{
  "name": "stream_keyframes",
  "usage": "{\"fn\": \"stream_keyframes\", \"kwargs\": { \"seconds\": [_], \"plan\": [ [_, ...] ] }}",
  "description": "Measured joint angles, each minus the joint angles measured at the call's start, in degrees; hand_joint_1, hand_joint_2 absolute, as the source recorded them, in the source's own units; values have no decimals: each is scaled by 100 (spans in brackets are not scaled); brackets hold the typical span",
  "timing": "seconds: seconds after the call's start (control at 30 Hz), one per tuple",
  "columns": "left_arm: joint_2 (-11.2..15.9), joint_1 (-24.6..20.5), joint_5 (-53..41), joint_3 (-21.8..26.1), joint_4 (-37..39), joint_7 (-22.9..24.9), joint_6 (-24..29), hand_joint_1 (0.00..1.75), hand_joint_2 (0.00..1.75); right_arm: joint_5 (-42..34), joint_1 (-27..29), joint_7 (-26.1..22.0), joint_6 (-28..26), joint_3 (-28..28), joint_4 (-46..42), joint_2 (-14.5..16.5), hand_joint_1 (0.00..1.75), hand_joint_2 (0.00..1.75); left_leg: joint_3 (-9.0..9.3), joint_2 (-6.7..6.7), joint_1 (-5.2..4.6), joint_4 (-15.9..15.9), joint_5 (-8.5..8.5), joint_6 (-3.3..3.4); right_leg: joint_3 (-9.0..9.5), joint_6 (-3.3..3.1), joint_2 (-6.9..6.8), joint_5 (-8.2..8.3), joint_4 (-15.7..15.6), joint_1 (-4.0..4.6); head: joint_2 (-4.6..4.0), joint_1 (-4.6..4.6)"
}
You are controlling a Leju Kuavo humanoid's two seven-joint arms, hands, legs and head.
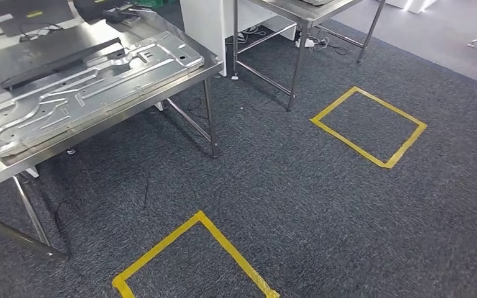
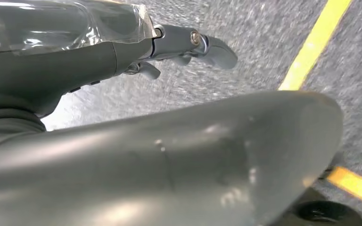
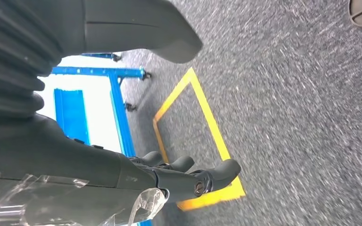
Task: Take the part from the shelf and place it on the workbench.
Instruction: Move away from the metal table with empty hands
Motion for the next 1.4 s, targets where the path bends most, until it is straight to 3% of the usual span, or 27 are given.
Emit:
{"fn": "stream_keyframes", "kwargs": {
  "seconds": [0.07,0.13,0.2,0.27,0.3,0.4,0.5,0.63,0.67,0.73,0.8,0.87,0.9,0.93,1.0,1.03,1.1,1.17,1.23,1.3,1.37,1.4],
  "plan": [
    [8,-4,8,0,0,29,-10,0,175,-4,16,17,2,1,5,1,0,175,-20,89,-33,7,-5,121,-58,77,125,25,6,-33,0,8],
    [13,-27,11,0,0,27,-13,0,175,-4,37,31,3,1,14,1,0,175,-27,217,-57,3,24,226,-158,96,-89,-78,198,-39,0,11],
    [15,-21,16,0,0,23,-11,0,175,-7,23,44,0,2,17,2,0,175,-36,372,-102,-3,43,305,-488,71,-460,-457,914,3,0,14],
    [15,6,17,0,0,20,-10,0,175,-15,12,41,-3,3,17,3,0,175,-53,543,-171,0,42,357,-885,42,-573,-819,1758,42,0,16],
    [15,10,17,0,0,13,-10,0,175,-18,15,32,-3,3,17,3,0,175,-58,621,-206,0,40,372,-961,14,-582,-854,1936,61,0,15],
    [15,-1,17,0,0,-23,-9,0,175,-17,24,8,-3,3,17,2,0,175,-60,753,-271,0,36,387,-809,-77,-597,-659,1704,114,0,14],
    [15,-3,17,0,0,-32,-7,0,175,-17,24,4,-3,3,17,2,0,175,-58,766,-277,0,36,387,-749,-91,-603,-610,1604,124,0,14],
    [6,-26,28,0,0,-99,15,0,175,-8,9,-19,-4,3,17,-10,0,175,-28,972,-336,4,13,369,-34,-304,-896,-177,266,294,0,14],
    [4,-33,32,0,0,-101,16,0,175,-7,9,-26,-5,5,17,-9,0,175,-25,988,-339,37,-16,338,17,-327,-889,-139,141,300,0,15],
    [2,-40,40,0,0,-99,14,0,175,-15,8,-40,-9,13,17,-2,0,175,-150,809,-314,376,-248,244,11,-350,-734,-66,81,256,0,10],
    [3,-20,52,0,0,-79,13,0,175,-21,-9,-51,-11,25,17,-1,0,175,-487,548,-262,1138,-649,166,-10,-360,-624,-29,66,229,0,4],
    [6,12,74,0,0,-48,14,0,175,-23,-6,-50,-11,40,18,-2,0,175,-760,501,-222,1725,-838,128,-35,-349,-485,-10,71,226,0,3],
    [9,21,81,0,0,-34,14,0,175,-32,0,-46,-11,50,19,-2,0,175,-755,493,-209,1707,-762,116,-40,-339,-408,-2,75,221,0,3],
    [11,23,86,0,0,-19,13,0,175,-41,7,-40,-12,60,19,-2,0,175,-642,469,-197,1454,-586,107,-41,-327,-328,5,80,215,0,3],
    [17,17,95,0,0,10,11,0,175,-62,8,-32,-12,78,20,-1,0,175,-260,252,-166,608,-181,98,-52,-290,-184,14,101,209,0,2],
    [18,15,98,0,0,20,9,0,175,-66,0,-27,-12,84,20,-1,0,175,-125,138,-152,285,-58,115,-71,-264,-115,19,115,212,0,3],
    [19,15,96,0,0,26,6,0,175,-76,-2,-14,-12,91,20,-3,0,175,-38,39,-155,38,-2,178,-118,-204,4,39,129,217,0,5],
    [19,3,84,0,0,26,5,0,175,-95,20,4,-14,92,22,-11,0,175,-41,162,-174,27,28,267,-158,-149,85,54,134,193,0,7],
    [24,-17,67,0,0,26,7,0,175,-116,33,14,-20,93,23,-21,0,175,-42,292,-175,7,57,355,-283,-106,-118,-103,384,186,0,14],
    [32,-12,52,0,1,26,7,0,175,-127,22,14,-24,94,23,-22,0,175,-54,437,-185,0,61,411,-631,-70,-449,-508,1123,188,0,26],
    [33,8,42,0,2,26,2,0,175,-133,15,14,-25,95,23,-19,0,175,-69,598,-205,1,55,431,-987,-44,-568,-813,1875,171,0,31],
    [33,10,39,0,2,26,-3,0,175,-137,17,14,-25,95,23,-17,0,175,-71,672,-211,2,52,432,-1027,-40,-587,-809,1980,164,0,30]
  ]
}}
